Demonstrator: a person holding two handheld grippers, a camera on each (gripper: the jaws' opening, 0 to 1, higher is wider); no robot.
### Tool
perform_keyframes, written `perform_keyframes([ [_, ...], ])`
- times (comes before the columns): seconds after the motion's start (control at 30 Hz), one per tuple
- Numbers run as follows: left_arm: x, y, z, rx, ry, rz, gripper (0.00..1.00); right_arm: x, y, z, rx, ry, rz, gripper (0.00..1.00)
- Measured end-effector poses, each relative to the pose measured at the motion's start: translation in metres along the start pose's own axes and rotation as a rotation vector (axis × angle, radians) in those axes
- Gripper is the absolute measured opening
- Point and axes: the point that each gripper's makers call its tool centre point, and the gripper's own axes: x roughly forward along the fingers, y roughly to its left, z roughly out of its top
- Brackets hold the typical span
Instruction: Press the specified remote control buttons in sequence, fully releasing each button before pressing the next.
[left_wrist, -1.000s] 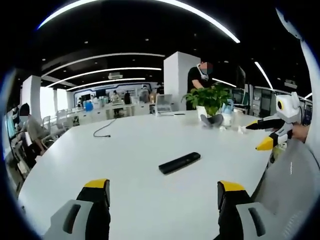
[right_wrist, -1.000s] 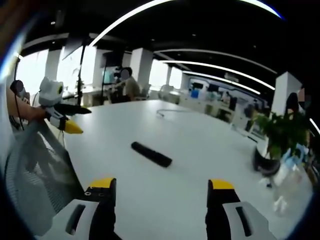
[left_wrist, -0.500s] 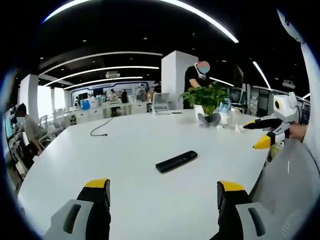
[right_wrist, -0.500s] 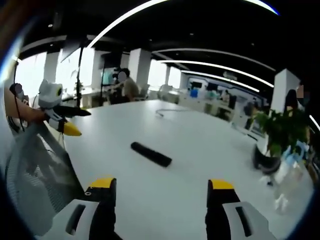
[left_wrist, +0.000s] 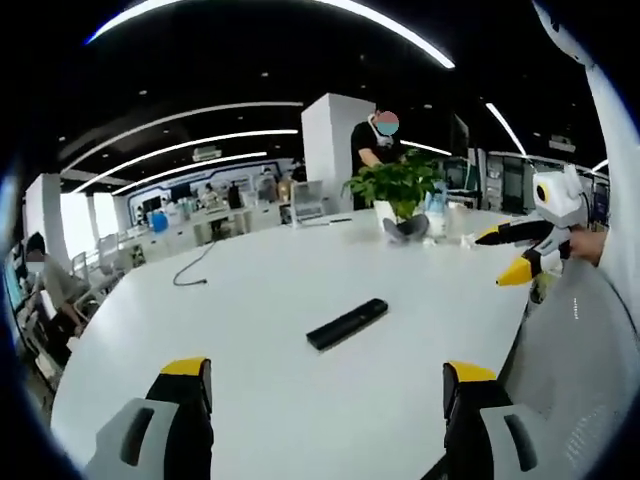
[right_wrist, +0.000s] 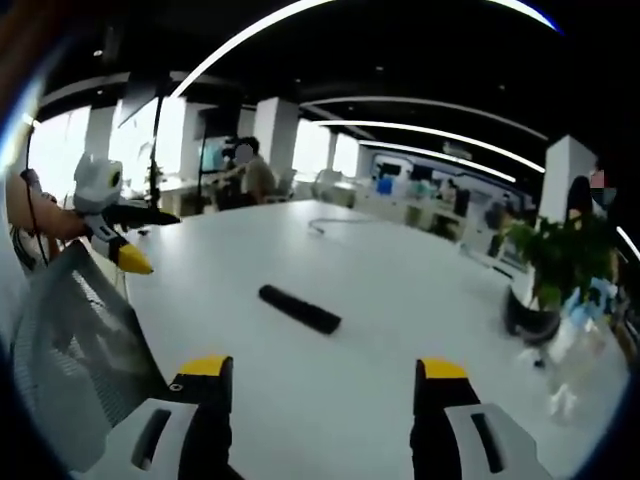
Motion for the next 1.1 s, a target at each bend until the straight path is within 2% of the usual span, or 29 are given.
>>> perform_keyframes([
  [0.03, 0.000, 0.002, 0.007, 0.015, -0.027, 0.010, 1.00, 0.000, 0.000, 0.000, 0.001, -0.001, 0.000, 0.72],
  [0.13, 0.003, -0.001, 0.029, -0.033, -0.097, 0.001, 1.00, 0.000, 0.001, 0.000, -0.001, 0.002, 0.003, 0.72],
  [0.27, 0.010, -0.002, 0.052, -0.130, -0.186, -0.017, 1.00, 0.001, 0.001, -0.001, -0.007, 0.008, 0.005, 0.72],
  [0.3, 0.011, -0.002, 0.060, -0.185, -0.214, -0.036, 1.00, 0.001, 0.001, -0.002, -0.006, 0.009, 0.005, 0.72],
  [0.33, 0.012, 0.002, 0.064, -0.198, -0.225, -0.025, 1.00, 0.001, 0.001, -0.002, -0.006, 0.009, 0.004, 0.72],
  [0.4, 0.014, 0.011, 0.073, -0.182, -0.241, 0.003, 0.97, 0.001, 0.000, -0.002, -0.003, 0.010, 0.002, 0.71],
  [0.47, 0.016, 0.019, 0.083, -0.127, -0.252, 0.027, 0.87, 0.001, 0.000, -0.002, -0.002, 0.010, 0.002, 0.71],
  [0.53, 0.018, 0.022, 0.095, -0.109, -0.277, 0.026, 0.82, 0.001, 0.000, -0.002, -0.003, 0.010, 0.004, 0.71],
  [0.57, 0.020, 0.019, 0.095, -0.112, -0.257, -0.006, 0.77, 0.001, 0.000, -0.002, -0.004, 0.010, 0.005, 0.71],
  [0.63, 0.025, 0.024, 0.097, -0.031, -0.223, 0.013, 0.59, 0.001, 0.001, -0.002, -0.006, 0.012, 0.007, 0.71],
  [0.67, 0.028, 0.022, 0.098, -0.026, -0.217, -0.002, 0.53, 0.001, 0.001, -0.002, -0.007, 0.012, 0.008, 0.71],
  [0.77, 0.032, 0.020, 0.105, -0.026, -0.222, -0.034, 0.40, 0.001, 0.001, -0.002, -0.010, 0.013, 0.008, 0.71],
  [0.8, 0.034, 0.020, 0.105, -0.026, -0.208, -0.037, 0.35, 0.001, 0.001, -0.002, -0.009, 0.013, 0.008, 0.71],
  [0.87, 0.037, 0.022, 0.104, 0.021, -0.182, -0.028, 0.26, 0.001, 0.001, -0.002, -0.008, 0.013, 0.006, 0.71],
  [0.97, 0.044, 0.017, 0.098, 0.017, -0.125, -0.072, 0.09, 0.001, 0.000, -0.002, -0.007, 0.012, 0.004, 0.70],
  [1.03, 0.047, 0.015, 0.097, 0.016, -0.116, -0.097, 0.01, 0.001, 0.000, -0.002, -0.009, 0.013, 0.005, 0.70],
  [1.1, 0.051, 0.012, 0.091, -0.010, -0.074, -0.119, 0.00, 0.001, 0.000, -0.002, -0.013, 0.014, 0.005, 0.70],
])
